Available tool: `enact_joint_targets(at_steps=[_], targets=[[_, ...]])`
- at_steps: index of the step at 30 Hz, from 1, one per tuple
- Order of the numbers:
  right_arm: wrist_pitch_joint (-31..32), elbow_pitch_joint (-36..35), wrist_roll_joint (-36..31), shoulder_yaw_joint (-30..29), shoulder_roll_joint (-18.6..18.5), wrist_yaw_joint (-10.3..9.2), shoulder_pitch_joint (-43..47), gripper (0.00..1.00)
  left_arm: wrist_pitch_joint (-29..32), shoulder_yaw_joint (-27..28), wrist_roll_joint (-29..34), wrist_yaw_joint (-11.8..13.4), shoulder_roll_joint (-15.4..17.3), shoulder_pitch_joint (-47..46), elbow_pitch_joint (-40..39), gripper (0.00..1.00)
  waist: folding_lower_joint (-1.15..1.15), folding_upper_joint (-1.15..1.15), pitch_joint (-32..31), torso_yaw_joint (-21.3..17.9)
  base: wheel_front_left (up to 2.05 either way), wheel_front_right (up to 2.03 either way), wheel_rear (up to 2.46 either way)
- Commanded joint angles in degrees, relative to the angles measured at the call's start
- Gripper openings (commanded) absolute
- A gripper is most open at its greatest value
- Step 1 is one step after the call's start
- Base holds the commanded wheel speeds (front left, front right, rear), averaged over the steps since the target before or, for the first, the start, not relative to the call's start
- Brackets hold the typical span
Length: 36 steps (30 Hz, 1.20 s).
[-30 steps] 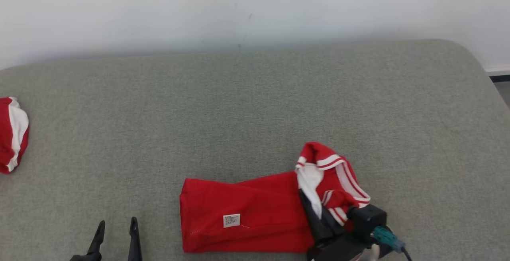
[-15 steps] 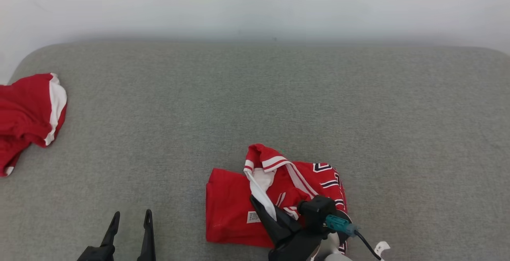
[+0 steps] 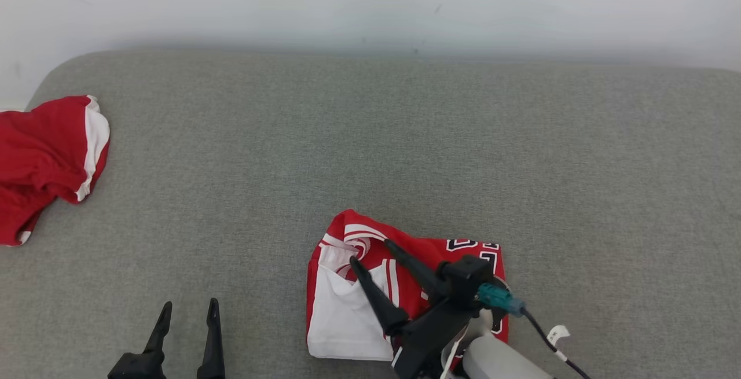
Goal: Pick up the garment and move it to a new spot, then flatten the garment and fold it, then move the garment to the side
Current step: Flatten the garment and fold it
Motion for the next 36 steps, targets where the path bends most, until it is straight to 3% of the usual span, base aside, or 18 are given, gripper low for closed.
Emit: enact_joint_targets(at_steps=[1, 11, 16, 23, 30, 36], targets=[[-0.6, -0.4, -0.1, -1.3, 0.0, -0.14, -0.4, 1.00, -0.2, 0.3, -0.4, 0.3, -0.1, -0.2, -0.2, 1.00, 0.00, 0.00, -0.2, -0.7, 0.00, 0.00, 0.00], [-0.7, -7.1, -8.3, -16.3, 0.1, -0.14, 6.0, 1.00, -0.2, 1.7, 0.3, 0.7, -0.1, 1.0, -1.2, 1.00, 0.00, 0.00, -1.8, -4.8, 0.00, 0.00, 0.00], [-0.6, -8.3, -11.7, -20.1, 0.1, -0.14, 10.1, 1.00, -0.2, 2.4, 0.4, 0.6, -0.1, 1.5, -1.5, 1.00, 0.00, 0.00, -2.3, -5.6, 0.00, 0.00, 0.00], [-0.6, -8.9, -13.1, -18.8, 0.1, -0.14, 13.4, 1.00, -0.2, 2.8, 0.1, 0.6, -0.1, 2.2, -1.3, 1.00, 0.00, 0.00, -2.6, -5.2, 0.00, 0.00, 0.00], [-0.6, -9.9, -12.0, -12.3, 0.1, -0.14, 12.1, 1.00, -0.2, 3.3, 0.3, 0.6, -0.1, 2.4, -0.9, 1.00, 0.00, 0.00, -2.8, -4.2, 0.00, 0.00, 0.00], [3.2, -9.3, -10.6, -7.2, 0.0, -0.14, 9.0, 1.00, -0.2, 3.4, 0.0, 0.7, -0.1, 2.2, -0.8, 1.00, 0.00, 0.00, -2.5, -3.7, 0.00, 0.00, 0.00]])
